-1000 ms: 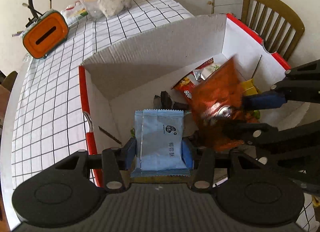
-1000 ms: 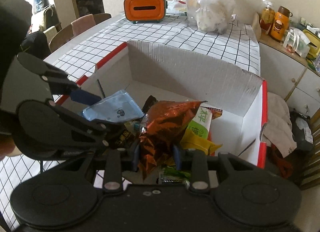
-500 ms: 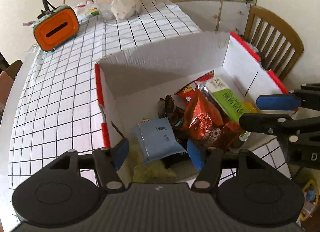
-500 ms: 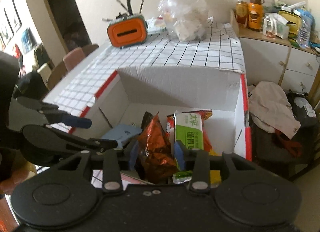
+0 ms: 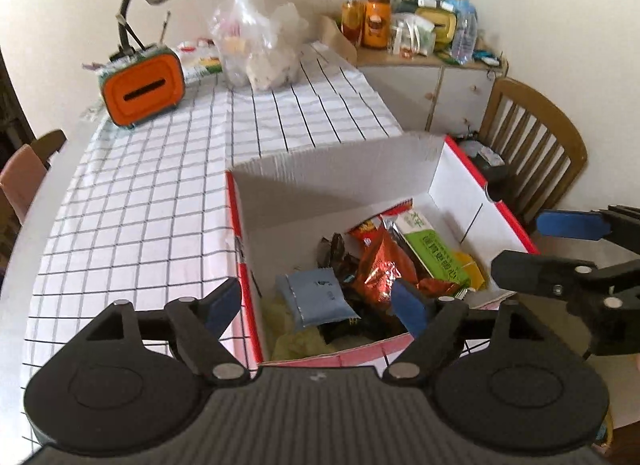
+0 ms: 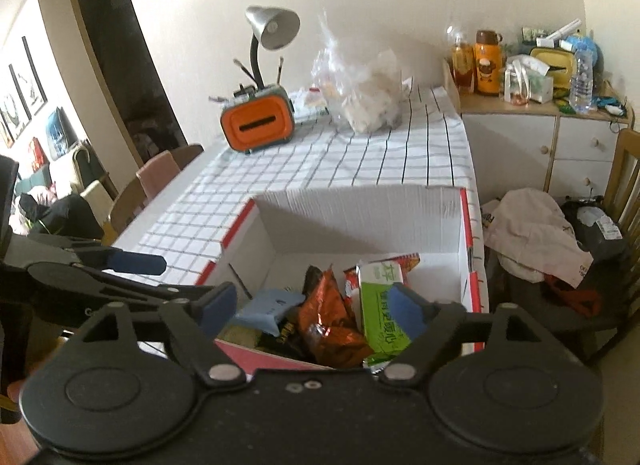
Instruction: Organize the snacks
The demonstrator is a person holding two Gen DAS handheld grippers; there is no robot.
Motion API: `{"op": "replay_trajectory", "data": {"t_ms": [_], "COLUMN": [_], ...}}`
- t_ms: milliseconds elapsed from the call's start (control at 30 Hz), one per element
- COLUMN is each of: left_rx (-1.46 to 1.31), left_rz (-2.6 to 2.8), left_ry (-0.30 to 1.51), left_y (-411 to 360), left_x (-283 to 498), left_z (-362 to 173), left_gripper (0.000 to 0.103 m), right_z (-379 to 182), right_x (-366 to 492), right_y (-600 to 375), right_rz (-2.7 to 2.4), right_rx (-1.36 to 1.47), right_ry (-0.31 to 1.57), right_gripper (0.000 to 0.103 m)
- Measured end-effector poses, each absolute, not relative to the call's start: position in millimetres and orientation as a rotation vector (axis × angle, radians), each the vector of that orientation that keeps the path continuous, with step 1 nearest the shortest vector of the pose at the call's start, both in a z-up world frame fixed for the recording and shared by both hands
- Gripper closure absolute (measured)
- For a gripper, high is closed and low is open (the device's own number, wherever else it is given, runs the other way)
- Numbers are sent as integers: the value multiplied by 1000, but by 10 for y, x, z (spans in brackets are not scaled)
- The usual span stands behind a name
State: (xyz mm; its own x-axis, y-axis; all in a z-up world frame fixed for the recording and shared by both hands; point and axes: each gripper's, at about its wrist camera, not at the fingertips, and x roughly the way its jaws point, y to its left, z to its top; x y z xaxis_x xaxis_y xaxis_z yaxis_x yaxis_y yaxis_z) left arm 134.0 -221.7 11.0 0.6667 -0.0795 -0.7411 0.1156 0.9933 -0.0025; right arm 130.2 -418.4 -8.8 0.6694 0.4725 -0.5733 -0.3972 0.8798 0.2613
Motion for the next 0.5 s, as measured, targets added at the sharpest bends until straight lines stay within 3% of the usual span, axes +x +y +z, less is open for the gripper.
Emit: {"op": "replay_trajectory", "data": {"t_ms": [167, 500], "left_rx": [22, -60], "left_rz": [-122, -134], "left_ry": [808, 767], "left_y": [-2174, -2074], "left_x": [1195, 939], "left_z": [230, 439], "left_gripper": [18, 11], "right_z": [75, 251], "right_x": [1140, 825], "right_y": [-4208, -4225], "right_rz": [479, 446], "right_rx": [125, 117], "right_ry": [618, 550], "right_gripper": [3, 0]}}
